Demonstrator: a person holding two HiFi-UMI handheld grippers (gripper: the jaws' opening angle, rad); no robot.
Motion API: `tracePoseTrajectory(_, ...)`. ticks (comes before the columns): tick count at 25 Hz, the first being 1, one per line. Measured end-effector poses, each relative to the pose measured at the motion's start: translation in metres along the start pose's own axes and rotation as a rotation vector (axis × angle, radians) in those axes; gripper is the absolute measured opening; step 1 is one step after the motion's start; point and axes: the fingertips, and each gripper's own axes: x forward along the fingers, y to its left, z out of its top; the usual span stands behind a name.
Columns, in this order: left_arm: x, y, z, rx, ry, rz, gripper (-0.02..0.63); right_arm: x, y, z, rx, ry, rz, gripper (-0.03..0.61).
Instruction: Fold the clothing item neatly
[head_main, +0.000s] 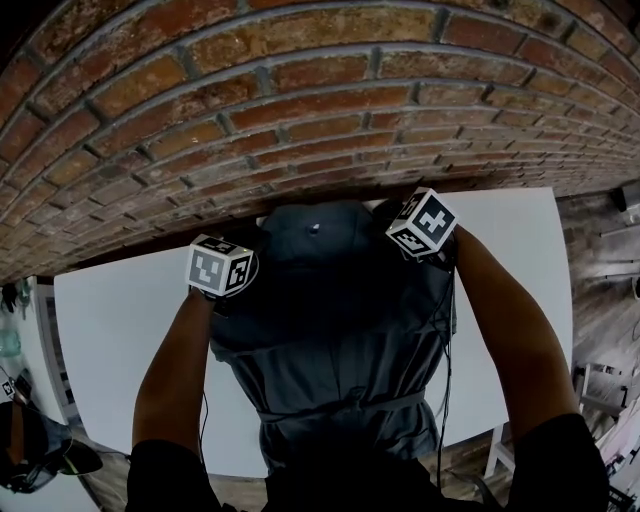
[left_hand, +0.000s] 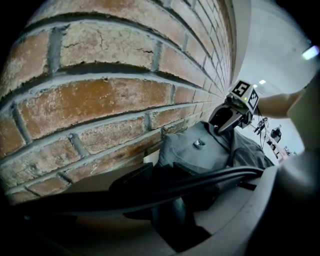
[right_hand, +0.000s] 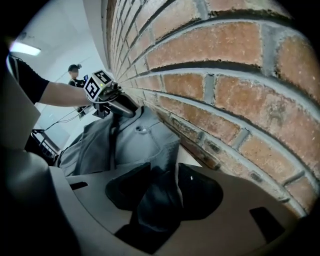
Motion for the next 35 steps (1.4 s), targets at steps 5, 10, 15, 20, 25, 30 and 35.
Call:
tracePoseTrajectory(5,-0.003,-0.002,0.000,0.080,0.017,0.023,0.054,0.000,0.004,0.000,-0.094,0.015,-0.033,0.045)
tracePoseTrajectory(10,-0.018,-0.008,0.010,0.182,-0.038,0.061,0.037,-0.011,0.015,0.012,-0.191,-0.019,-0.068,0.038)
tracePoseTrajectory(15,-0.047,-0.020,0.025,0.237,-0.162,0.062,0.037,-0.038,0.029,0.028,-0.243,-0.110,-0.089,0.038)
tracePoseTrajectory(20,-0.083,-0.045,0.038,0.376,-0.293,0.074,0.035,-0.070,0.052,0.034,-0.332,-0.179,-0.138,0.038)
tracePoseTrajectory(25,-0.123,-0.078,0.032,0.510,-0.366,0.080,0.035,-0.104,0.087,0.029,-0.390,-0.245,-0.157,0.039)
tracePoseTrajectory(30,-0.149,-0.104,0.006,0.626,-0.399,0.115,0.035,-0.121,0.123,0.015,-0.459,-0.279,-0.183,0.040)
tracePoseTrajectory(35,-0.140,-0.129,-0.046,0.928,-0.328,0.190,0.036,-0.110,0.147,-0.015,-0.582,-0.227,-0.234,0.040)
